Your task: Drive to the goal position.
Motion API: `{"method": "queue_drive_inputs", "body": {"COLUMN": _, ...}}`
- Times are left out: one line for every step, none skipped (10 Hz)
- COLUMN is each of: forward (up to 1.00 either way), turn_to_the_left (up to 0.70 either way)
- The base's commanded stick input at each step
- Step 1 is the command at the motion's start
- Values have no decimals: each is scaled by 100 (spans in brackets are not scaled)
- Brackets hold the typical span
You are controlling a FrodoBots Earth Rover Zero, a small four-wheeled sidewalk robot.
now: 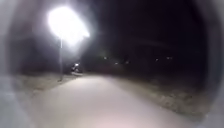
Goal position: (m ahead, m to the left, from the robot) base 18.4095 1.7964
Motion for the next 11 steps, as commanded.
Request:
{"method": "queue_drive_inputs", "body": {"forward": 100, "turn_to_the_left": 0}}
{"method": "queue_drive_inputs", "body": {"forward": 100, "turn_to_the_left": 0}}
{"method": "queue_drive_inputs", "body": {"forward": 100, "turn_to_the_left": 2}}
{"method": "queue_drive_inputs", "body": {"forward": 100, "turn_to_the_left": 23}}
{"method": "queue_drive_inputs", "body": {"forward": 100, "turn_to_the_left": 40}}
{"method": "queue_drive_inputs", "body": {"forward": 100, "turn_to_the_left": 30}}
{"method": "queue_drive_inputs", "body": {"forward": 100, "turn_to_the_left": 8}}
{"method": "queue_drive_inputs", "body": {"forward": 100, "turn_to_the_left": 0}}
{"method": "queue_drive_inputs", "body": {"forward": 100, "turn_to_the_left": 0}}
{"method": "queue_drive_inputs", "body": {"forward": 100, "turn_to_the_left": 0}}
{"method": "queue_drive_inputs", "body": {"forward": 100, "turn_to_the_left": 0}}
